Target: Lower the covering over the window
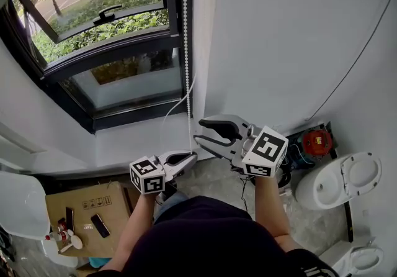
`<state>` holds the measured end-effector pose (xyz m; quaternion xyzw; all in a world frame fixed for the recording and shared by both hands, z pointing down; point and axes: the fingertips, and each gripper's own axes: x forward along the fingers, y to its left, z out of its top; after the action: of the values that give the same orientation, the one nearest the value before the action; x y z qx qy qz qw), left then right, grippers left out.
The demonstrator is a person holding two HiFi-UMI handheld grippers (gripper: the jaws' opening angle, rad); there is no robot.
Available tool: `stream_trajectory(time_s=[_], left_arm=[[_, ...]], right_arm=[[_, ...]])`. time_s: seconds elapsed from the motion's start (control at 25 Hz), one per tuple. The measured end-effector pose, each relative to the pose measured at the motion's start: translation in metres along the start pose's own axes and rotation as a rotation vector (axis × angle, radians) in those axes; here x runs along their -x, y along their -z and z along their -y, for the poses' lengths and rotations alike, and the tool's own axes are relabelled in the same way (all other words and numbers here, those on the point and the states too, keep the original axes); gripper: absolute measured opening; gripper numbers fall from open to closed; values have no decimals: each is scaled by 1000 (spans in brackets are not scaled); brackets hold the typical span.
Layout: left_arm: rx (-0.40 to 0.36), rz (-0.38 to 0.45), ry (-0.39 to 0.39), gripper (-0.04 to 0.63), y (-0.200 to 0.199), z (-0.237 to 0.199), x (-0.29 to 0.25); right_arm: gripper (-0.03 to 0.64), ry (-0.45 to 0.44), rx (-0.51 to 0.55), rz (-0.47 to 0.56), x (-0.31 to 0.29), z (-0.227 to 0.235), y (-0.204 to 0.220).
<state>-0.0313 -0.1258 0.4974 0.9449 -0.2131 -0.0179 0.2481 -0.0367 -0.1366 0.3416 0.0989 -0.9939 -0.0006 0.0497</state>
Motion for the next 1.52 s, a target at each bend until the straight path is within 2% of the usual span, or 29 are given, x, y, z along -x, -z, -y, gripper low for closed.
stream_trajectory(time_s=[0.12, 0.2, 0.24, 0.28, 0.32, 0.4, 0.56, 0.72, 0.84, 1.04, 1.2, 1.28, 1.4, 1.52], left_arm=[[-2, 0, 2, 23, 1, 1, -1], [-2, 1, 5, 23, 1, 3, -2], [0, 3, 7, 23, 1, 3, -2], [5, 7, 10, 23, 0, 3, -3], [12, 12, 13, 23, 0, 4, -2], [11, 3, 17, 23, 3, 4, -2], [-40, -108, 18, 23, 34, 2, -3], [1, -98, 10, 23, 47, -1, 5], [-2, -105, 16, 23, 47, -2, 5], [-7, -199, 20, 23, 72, -2, -3], [25, -184, 18, 23, 75, -4, -1], [15, -200, 8, 23, 77, -7, 0], [-18, -283, -6, 23, 95, -10, 1], [-1, -302, -9, 23, 105, -12, 2]], right_arm=[[121, -12, -51, -5, -16, -1, 11], [121, 13, -82, -6, -23, 2, 14], [92, 27, -96, -3, -25, 4, 14], [20, 34, -111, 2, -26, 5, 14], [14, 32, -128, 7, -27, 5, 13], [12, 15, -160, 2, -28, 3, 15], [12, -34, -184, -93, -31, -5, 45], [12, -43, -261, -65, -28, -7, 59], [12, -31, -270, -66, -26, -1, 60], [12, -16, -280, -140, -30, -1, 86], [12, -15, -295, -126, -30, -1, 90], [12, -20, -283, -149, -31, 0, 93], [12, -27, -280, -222, -34, -2, 117], [12, -28, -316, -271, -35, -7, 145]])
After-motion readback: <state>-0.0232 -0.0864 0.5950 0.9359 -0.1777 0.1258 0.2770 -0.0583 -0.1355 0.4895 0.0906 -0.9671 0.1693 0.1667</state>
